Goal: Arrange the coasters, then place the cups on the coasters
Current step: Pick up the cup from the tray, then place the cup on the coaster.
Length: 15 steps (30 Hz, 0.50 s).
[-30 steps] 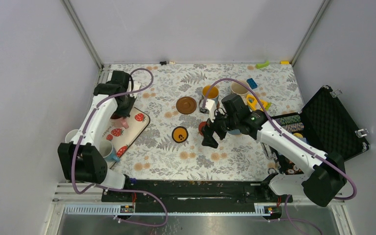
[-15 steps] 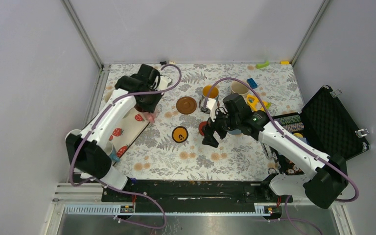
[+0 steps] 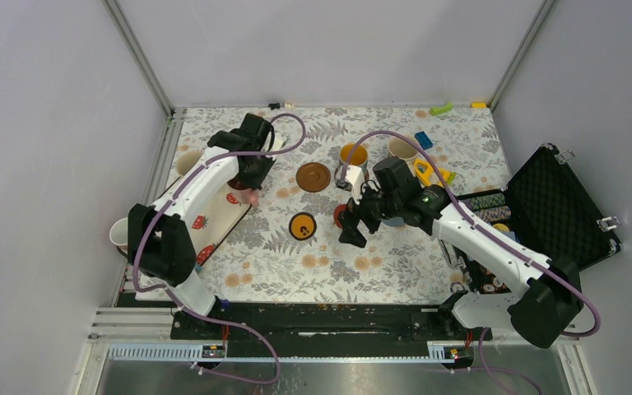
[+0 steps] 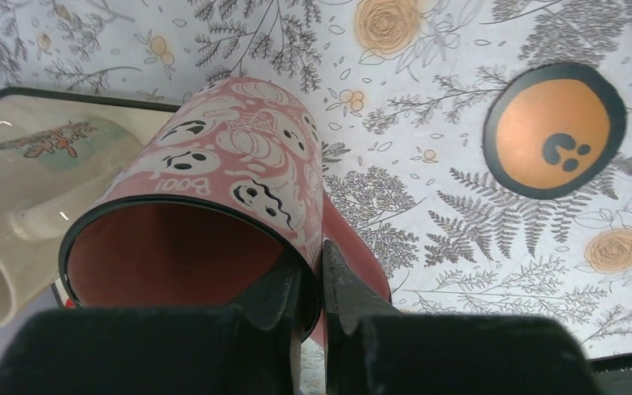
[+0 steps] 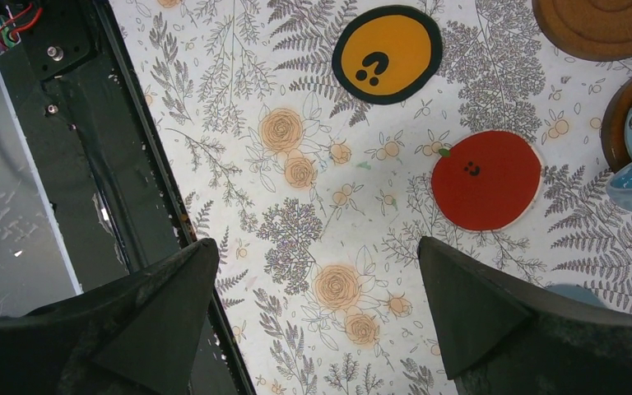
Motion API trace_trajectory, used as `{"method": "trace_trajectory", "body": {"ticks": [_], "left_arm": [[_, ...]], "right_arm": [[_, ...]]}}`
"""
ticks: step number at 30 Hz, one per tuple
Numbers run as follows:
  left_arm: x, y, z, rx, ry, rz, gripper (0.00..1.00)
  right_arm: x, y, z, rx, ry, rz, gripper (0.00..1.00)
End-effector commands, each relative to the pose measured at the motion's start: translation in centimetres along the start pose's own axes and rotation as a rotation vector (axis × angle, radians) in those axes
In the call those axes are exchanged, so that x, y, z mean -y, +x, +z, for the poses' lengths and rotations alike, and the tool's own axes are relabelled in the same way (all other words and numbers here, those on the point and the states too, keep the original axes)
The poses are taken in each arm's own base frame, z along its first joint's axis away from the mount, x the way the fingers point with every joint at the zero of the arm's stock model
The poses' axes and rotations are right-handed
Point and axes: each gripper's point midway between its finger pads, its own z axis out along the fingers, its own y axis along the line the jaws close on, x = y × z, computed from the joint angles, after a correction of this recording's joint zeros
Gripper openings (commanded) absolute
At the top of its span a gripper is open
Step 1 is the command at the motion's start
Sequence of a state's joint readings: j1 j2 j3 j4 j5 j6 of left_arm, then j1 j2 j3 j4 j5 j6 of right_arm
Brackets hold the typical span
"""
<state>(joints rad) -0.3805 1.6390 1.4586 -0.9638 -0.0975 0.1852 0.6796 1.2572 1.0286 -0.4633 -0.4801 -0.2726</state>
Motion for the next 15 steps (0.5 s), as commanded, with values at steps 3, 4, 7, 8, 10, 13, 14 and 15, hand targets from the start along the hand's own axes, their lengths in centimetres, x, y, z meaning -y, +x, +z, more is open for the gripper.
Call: {"method": "trace_trajectory", "body": {"ticks": [3, 4, 7, 8, 10, 13, 14, 15], "left_arm": [[-4.0, -1.0, 0.9, 0.043, -0.059, -0.152, 0.00], [-4.4, -0.9, 1.0, 0.040, -0.050, -0.170, 0.00], [-5.0, -0.5, 1.3, 0.034, -0.035, -0.204, 0.00], [-5.1, -0.2, 1.4, 0.029, -0.030, -0.213, 0.00], [-5.2, 0.4, 2.0, 0.007, -0.017, -0.234, 0.00], [-5.4, 1.3, 2.4, -0.027, -0.011, -0.260, 0.00], [-5.5, 1.3, 2.5, -0.030, -0.007, -0.268, 0.00], [-5.6, 1.4, 2.5, -0.030, -0.007, -0.272, 0.00]], "right_arm": [[0.4, -0.6, 0.1, 0.016, 0.012, -0.015, 1.00], [0.4, -0.7, 0.0, 0.019, 0.015, -0.016, 1.00], [0.5, -1.6, -0.5, 0.040, 0.029, -0.018, 1.00], [0.4, -2.1, -0.7, 0.050, 0.029, -0.021, 1.00], [0.1, -3.2, -1.2, 0.066, 0.017, -0.029, 1.00], [-0.5, -5.3, -1.5, 0.081, -0.001, -0.054, 1.00], [-0.8, -6.0, -1.3, 0.080, -0.011, -0.071, 1.00], [-1.0, -6.8, -1.1, 0.080, -0.010, -0.090, 1.00]]}}
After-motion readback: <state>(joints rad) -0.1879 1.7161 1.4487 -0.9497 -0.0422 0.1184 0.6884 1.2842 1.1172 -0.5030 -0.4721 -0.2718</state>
